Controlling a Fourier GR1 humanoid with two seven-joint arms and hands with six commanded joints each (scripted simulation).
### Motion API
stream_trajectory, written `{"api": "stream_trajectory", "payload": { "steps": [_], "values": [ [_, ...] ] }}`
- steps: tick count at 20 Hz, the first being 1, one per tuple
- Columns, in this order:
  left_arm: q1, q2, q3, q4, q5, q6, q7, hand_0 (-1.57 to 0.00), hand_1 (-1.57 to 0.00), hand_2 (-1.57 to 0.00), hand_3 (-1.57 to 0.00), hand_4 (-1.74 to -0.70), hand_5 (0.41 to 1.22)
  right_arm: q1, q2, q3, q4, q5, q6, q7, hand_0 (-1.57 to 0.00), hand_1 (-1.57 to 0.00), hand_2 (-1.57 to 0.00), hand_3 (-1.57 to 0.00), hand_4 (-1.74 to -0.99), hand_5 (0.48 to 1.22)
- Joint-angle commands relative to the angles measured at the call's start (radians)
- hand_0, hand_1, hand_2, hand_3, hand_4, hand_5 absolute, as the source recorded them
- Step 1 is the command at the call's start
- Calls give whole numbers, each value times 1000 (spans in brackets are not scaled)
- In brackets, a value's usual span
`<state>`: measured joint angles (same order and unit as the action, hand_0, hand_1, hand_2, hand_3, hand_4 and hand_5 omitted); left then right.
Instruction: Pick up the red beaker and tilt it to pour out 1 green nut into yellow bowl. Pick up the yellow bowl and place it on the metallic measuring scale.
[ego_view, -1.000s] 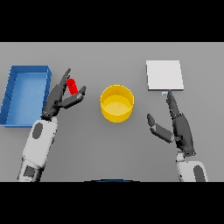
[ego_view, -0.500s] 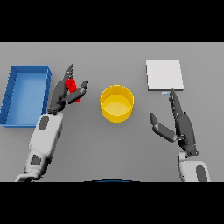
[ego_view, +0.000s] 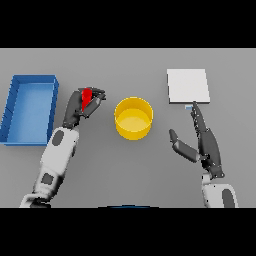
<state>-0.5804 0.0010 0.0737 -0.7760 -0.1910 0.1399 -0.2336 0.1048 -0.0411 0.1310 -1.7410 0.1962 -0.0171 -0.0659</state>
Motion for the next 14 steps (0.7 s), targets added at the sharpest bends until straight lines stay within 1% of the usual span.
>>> {"api": "stream_trajectory", "payload": {
  "steps": [1,2,4,5,7,10,12,13,14],
  "values": [
    [-5,0,-4,-1,-3,3,9,-1357,-1364,-1380,-1304,-1565,1163,3,-2,-1,5,4,-2,-5,1,1,1,1,-1251,646],
    [3,2,-5,-11,-7,2,7,-1400,-1406,-1419,-1357,-1542,1174,9,-2,-2,0,-6,4,-10,1,1,1,1,-1255,644],
    [11,-3,17,-34,43,-35,-27,-1462,-1465,-1473,-1434,-1614,1165,1,-2,-4,12,-1,0,-5,1,1,1,1,-1245,642],
    [4,-3,28,-45,70,-53,-20,-1483,-1486,-1493,-1462,-1639,1157,1,-4,-4,12,-1,2,-11,1,1,1,1,-1248,645],
    [6,3,38,-78,114,-89,-35,-1515,-1517,-1521,-1501,-1676,1144,14,1,6,9,21,-10,-19,1,1,1,1,-1238,643],
    [0,16,21,-145,125,-100,12,-1542,-1543,-1545,-1535,-1708,1132,7,-12,-2,15,17,-5,-27,1,1,1,1,-1228,645],
    [-10,37,-4,-175,100,-115,47,-1553,-1553,-1555,-1548,-1720,1131,14,-8,8,10,26,-5,-46,1,1,1,1,-1226,650],
    [-10,46,-13,-185,88,-117,55,-1556,-1557,-1558,-1553,-1724,1130,13,-16,3,12,33,-10,-49,1,1,1,1,-1219,653],
    [-8,54,-21,-196,78,-121,63,-1556,-1557,-1558,-1553,-1724,1132,10,-11,7,16,47,-22,-57,1,1,1,1,-1219,656]
  ]
}}
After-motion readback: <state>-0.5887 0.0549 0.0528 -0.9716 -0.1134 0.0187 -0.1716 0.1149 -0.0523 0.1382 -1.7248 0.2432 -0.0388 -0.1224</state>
